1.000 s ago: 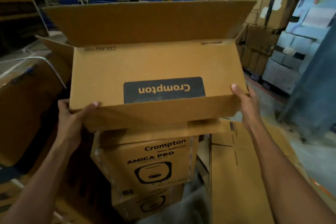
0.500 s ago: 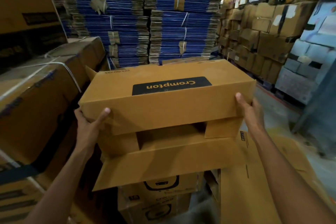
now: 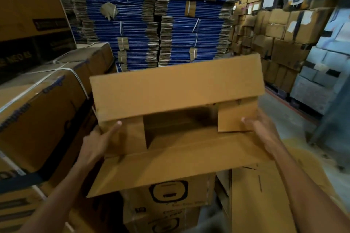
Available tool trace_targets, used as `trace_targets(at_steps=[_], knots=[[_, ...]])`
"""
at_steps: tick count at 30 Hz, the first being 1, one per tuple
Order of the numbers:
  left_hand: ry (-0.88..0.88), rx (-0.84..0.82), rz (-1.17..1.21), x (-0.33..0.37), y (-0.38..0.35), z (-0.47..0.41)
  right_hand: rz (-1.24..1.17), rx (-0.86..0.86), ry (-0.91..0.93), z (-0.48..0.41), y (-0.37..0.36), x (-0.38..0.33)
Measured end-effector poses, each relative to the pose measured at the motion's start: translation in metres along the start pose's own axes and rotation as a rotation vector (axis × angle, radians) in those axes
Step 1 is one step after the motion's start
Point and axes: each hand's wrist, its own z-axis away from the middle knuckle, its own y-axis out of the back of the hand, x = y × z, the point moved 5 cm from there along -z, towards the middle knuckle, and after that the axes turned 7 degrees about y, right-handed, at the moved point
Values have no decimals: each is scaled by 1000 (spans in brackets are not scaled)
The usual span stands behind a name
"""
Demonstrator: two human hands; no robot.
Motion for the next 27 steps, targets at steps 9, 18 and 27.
trace_targets(at_steps=[9, 18, 27], knots=[[6, -8, -584, 87, 52, -51, 645, -445, -31, -57, 1, -103], [-6, -3, -796, 44, 17, -59, 1178, -474, 400, -27, -77, -102], [-386, 287, -858, 106, 9, -9, 766, -870, 468, 31, -125, -100]])
